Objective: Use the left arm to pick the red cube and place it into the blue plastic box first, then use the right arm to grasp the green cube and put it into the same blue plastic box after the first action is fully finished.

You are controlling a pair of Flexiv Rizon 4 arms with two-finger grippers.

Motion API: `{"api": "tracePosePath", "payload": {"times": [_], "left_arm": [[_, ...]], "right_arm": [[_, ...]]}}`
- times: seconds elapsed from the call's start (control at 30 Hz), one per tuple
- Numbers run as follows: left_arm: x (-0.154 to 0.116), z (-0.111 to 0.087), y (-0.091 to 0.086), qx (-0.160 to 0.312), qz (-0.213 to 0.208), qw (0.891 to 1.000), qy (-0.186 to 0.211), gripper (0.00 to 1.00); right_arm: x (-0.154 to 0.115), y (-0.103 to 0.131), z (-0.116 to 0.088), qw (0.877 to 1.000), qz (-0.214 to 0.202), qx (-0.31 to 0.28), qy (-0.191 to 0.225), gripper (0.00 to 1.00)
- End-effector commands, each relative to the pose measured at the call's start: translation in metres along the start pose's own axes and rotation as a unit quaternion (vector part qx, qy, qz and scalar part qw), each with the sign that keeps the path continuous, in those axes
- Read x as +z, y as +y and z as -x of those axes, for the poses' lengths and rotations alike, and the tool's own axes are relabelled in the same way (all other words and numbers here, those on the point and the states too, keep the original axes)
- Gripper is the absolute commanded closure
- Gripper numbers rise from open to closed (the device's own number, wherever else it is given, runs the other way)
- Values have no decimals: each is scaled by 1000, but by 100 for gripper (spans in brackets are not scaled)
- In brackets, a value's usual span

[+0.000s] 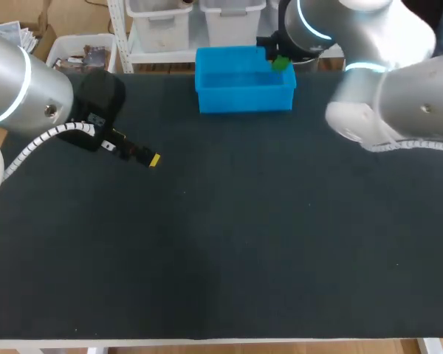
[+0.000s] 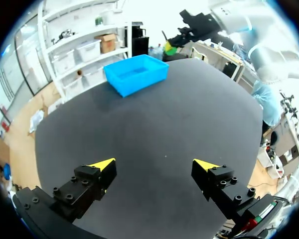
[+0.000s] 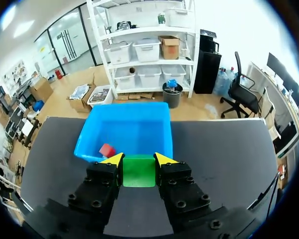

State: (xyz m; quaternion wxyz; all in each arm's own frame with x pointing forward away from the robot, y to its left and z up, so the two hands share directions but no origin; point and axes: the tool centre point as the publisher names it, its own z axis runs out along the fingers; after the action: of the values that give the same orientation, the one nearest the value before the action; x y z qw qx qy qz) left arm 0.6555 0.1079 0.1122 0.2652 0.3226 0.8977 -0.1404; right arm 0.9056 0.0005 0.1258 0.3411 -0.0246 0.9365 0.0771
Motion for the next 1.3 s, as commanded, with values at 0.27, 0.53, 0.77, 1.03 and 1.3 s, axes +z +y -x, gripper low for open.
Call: {"api": "tracePosePath", "payload": {"times": [0.27,0.53,0.77,1.03,1.3], "left_arm": [[1,0,1,0,-1,1000,-1,0],[1,0,1,0,-1,1000,-1,0],[1,0,1,0,-1,1000,-1,0],[1,0,1,0,-1,1000,-1,0],[1,0,1,0,-1,1000,-1,0]], "right_arm": [[68,13,31,999,9,-6,36,100],[84,7,35,999,14,3,40,100],[88,2,34,999,13,6,42,100],[103,0,25,998,15,8,53,100],[115,-2,14,997,14,12,68,100]]}}
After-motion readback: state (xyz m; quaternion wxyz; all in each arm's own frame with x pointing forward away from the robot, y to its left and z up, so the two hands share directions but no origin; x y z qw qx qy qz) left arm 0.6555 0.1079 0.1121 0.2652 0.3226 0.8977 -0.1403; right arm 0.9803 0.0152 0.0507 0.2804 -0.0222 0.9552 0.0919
